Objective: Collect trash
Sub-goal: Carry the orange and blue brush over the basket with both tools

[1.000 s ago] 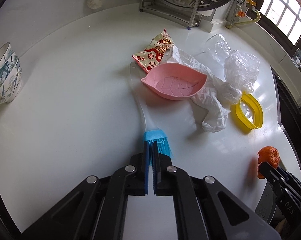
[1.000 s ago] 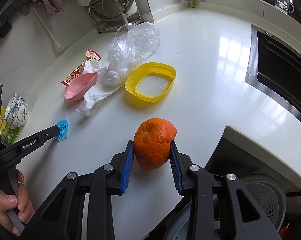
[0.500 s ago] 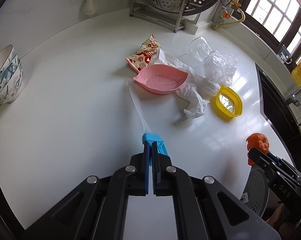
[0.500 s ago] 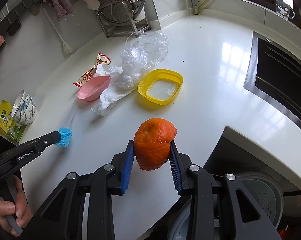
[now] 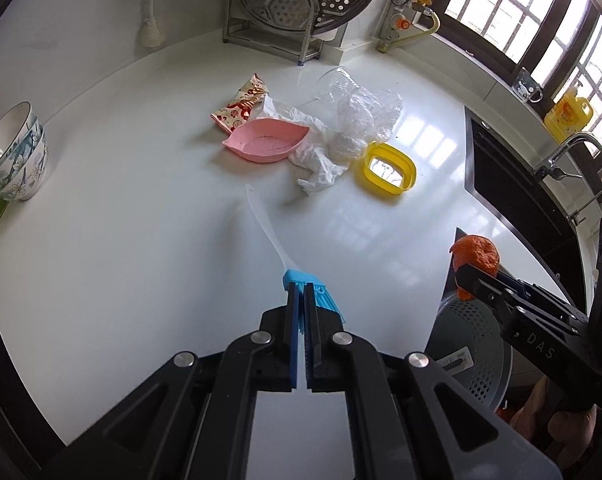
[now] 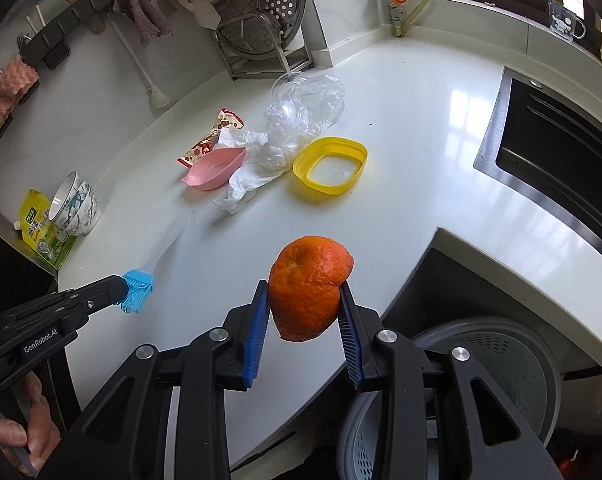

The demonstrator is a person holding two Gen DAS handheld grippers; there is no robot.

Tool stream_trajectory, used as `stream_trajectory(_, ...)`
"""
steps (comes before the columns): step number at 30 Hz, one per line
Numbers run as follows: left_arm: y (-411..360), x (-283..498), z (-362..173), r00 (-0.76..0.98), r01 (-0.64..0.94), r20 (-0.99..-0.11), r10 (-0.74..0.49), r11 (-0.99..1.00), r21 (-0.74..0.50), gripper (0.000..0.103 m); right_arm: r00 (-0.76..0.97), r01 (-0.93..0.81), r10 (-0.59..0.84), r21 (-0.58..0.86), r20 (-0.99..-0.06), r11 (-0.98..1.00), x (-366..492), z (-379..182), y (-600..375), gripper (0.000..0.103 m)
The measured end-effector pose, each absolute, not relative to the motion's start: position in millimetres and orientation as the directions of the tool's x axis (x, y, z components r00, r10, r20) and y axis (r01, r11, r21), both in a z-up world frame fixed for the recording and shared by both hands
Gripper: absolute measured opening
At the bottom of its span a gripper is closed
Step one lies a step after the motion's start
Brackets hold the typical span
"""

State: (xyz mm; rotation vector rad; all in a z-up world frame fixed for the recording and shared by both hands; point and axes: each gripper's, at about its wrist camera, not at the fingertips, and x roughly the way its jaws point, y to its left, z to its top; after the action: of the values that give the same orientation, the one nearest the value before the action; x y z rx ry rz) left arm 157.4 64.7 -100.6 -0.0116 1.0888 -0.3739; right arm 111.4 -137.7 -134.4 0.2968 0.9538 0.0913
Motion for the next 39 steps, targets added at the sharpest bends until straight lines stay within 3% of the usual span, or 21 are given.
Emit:
stream_trajectory(19, -86.1, 25.3, -85.8, 0.264, 0.555, -0.853, -0.450, 0.794, -0.247, 0.003, 0.547, 0.225, 0.103, 0.264, -0.831, 0.938, -28.8, -140.5, -258.5, 0.032)
stream_trajectory(34, -143.3, -7.5, -109.9, 0.221, 0.606, -0.888, -0.403, 0.770, -0.199, 0.003, 0.488, 0.252, 0.151, 0.305, -0.860, 0.918, -59.0, -181.9, -305.5, 0.032)
stream_trajectory(39, -139.8, -3.6, -112.1, 0.210, 0.562, -0.899, -0.383, 0.800, -0.210, 0.005, 0.498, 0.246, 0.149, 0.304, -0.854, 0.920, -59.3, -177.3, -310.1, 0.044)
